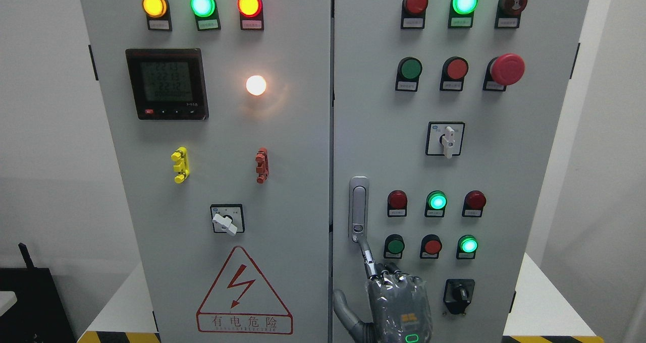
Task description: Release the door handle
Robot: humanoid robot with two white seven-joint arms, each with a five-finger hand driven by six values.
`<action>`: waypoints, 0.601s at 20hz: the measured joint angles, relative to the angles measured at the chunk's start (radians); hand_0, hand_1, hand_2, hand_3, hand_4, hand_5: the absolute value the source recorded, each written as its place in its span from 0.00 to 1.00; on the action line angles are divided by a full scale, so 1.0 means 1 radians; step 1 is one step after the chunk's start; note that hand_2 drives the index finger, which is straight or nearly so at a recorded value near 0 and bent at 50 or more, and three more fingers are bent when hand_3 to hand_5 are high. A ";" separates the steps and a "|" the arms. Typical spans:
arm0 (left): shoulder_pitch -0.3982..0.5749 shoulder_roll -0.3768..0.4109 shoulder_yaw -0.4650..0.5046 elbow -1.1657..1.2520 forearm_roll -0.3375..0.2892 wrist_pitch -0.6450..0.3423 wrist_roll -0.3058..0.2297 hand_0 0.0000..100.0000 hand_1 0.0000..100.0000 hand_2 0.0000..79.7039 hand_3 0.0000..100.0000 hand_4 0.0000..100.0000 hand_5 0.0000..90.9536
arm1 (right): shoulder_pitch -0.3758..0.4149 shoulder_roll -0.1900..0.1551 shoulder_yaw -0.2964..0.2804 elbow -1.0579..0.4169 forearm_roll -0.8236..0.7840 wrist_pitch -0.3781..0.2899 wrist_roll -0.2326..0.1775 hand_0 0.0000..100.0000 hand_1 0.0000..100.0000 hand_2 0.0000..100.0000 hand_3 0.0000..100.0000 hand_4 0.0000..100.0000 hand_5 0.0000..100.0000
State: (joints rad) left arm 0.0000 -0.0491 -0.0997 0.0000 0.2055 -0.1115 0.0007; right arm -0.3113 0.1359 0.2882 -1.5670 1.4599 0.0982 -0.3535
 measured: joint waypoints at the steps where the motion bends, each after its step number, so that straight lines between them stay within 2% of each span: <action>1: 0.000 0.000 0.000 0.000 0.000 0.000 0.000 0.12 0.39 0.00 0.00 0.00 0.00 | 0.000 0.000 0.000 0.001 0.000 0.000 0.000 0.37 0.17 0.00 0.82 0.80 0.98; 12: 0.000 0.000 0.000 0.000 0.000 0.000 0.000 0.12 0.39 0.00 0.00 0.00 0.00 | 0.003 0.003 0.001 0.005 -0.003 0.000 0.000 0.37 0.17 0.00 0.83 0.81 0.98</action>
State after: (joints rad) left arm 0.0000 -0.0491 -0.0997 0.0000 0.2054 -0.1115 0.0007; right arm -0.3079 0.1394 0.2893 -1.5625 1.4568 0.0983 -0.3536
